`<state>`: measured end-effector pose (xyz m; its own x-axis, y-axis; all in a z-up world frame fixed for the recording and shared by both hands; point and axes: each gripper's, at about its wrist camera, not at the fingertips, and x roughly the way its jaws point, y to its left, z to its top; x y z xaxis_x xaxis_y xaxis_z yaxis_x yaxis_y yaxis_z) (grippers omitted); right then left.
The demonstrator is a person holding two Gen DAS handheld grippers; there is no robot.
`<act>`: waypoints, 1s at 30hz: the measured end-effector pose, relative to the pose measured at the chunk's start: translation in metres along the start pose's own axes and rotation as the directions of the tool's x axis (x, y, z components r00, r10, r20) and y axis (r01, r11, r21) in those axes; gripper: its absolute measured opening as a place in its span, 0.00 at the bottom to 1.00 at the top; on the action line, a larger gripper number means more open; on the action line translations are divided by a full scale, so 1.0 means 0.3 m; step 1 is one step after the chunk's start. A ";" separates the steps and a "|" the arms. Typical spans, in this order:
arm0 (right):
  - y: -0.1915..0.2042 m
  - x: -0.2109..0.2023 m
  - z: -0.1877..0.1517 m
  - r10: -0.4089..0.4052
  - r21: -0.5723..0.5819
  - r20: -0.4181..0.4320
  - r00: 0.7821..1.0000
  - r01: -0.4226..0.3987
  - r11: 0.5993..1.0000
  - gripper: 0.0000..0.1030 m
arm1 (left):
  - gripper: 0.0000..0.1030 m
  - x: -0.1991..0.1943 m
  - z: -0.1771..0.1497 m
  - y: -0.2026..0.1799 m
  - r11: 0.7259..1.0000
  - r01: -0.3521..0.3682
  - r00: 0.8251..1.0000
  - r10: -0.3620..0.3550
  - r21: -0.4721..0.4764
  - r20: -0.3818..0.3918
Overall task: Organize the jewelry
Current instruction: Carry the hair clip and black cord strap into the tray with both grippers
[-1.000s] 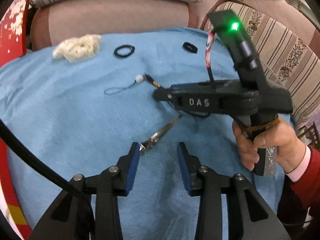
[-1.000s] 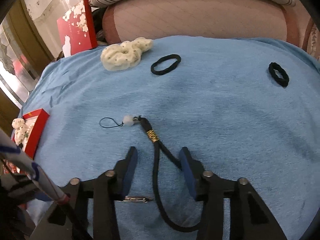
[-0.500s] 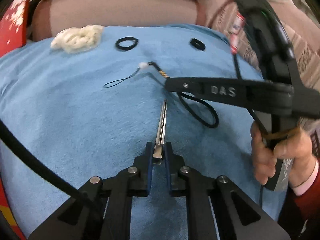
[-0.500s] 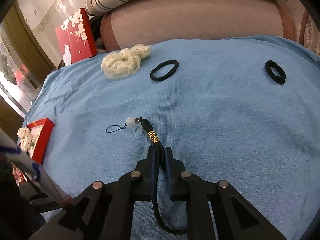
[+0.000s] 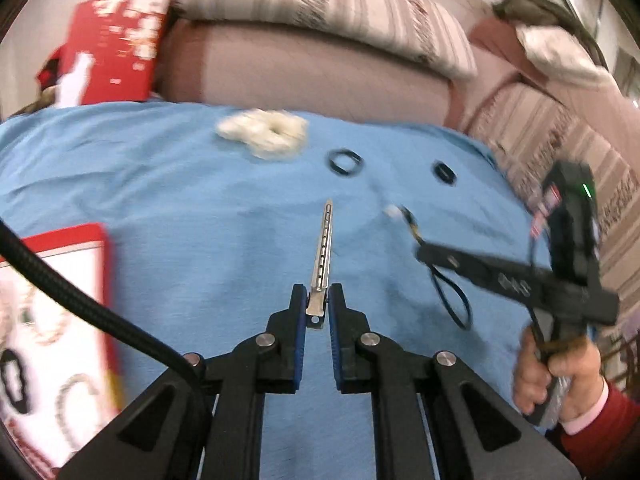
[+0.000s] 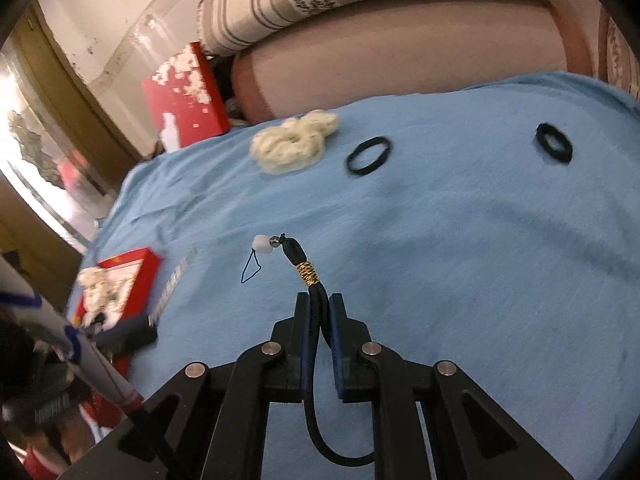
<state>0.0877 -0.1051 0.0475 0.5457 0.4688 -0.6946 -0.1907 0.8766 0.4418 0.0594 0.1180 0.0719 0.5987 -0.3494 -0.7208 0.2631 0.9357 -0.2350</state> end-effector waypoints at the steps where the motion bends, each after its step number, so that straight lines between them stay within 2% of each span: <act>1: 0.020 -0.010 -0.010 0.007 -0.003 0.002 1.000 -0.007 1.000 0.10 | 0.10 -0.022 0.005 0.029 1.000 -0.010 1.000 0.010 -0.020 0.012; 6: 0.134 -0.036 -0.036 0.077 0.009 -0.005 0.997 -0.077 0.997 0.10 | 0.10 -0.152 0.020 0.189 0.990 -0.070 0.994 0.079 -0.119 0.071; 9: 0.229 -0.020 -0.057 0.128 0.014 -0.032 0.991 -0.127 0.992 0.10 | 0.10 -0.237 0.009 0.297 0.976 -0.131 0.984 0.150 -0.173 0.099; 14: 0.451 0.045 -0.070 0.201 -0.030 -0.104 0.974 -0.205 0.978 0.10 | 0.10 -0.357 -0.034 0.493 0.933 -0.189 0.969 0.228 -0.305 0.098; 18: 0.632 0.097 -0.079 0.251 -0.068 -0.148 0.957 -0.263 0.962 0.10 | 0.10 -0.435 -0.079 0.605 0.902 -0.222 0.958 0.272 -0.369 0.087; 22: 0.791 0.165 -0.089 0.269 -0.110 -0.178 0.947 -0.291 0.951 0.10 | 0.10 -0.474 -0.129 0.699 0.877 -0.204 0.964 0.258 -0.436 0.069; 26: 0.884 0.255 -0.086 0.274 -0.087 -0.211 0.938 -0.297 0.951 0.10 | 0.10 -0.489 -0.155 0.751 0.859 -0.182 0.968 0.242 -0.479 0.067; 30: 0.921 0.359 -0.059 0.226 -0.063 -0.226 0.948 -0.246 0.967 0.10 | 0.10 -0.474 -0.160 0.768 0.853 -0.135 0.978 0.196 -0.504 0.071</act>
<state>0.0792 0.1896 0.0847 0.2899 0.6668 -0.6866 -0.3698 0.7397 0.5622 -0.0015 0.3857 0.0890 0.6906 -0.1618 -0.7049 -0.2371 0.8701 -0.4321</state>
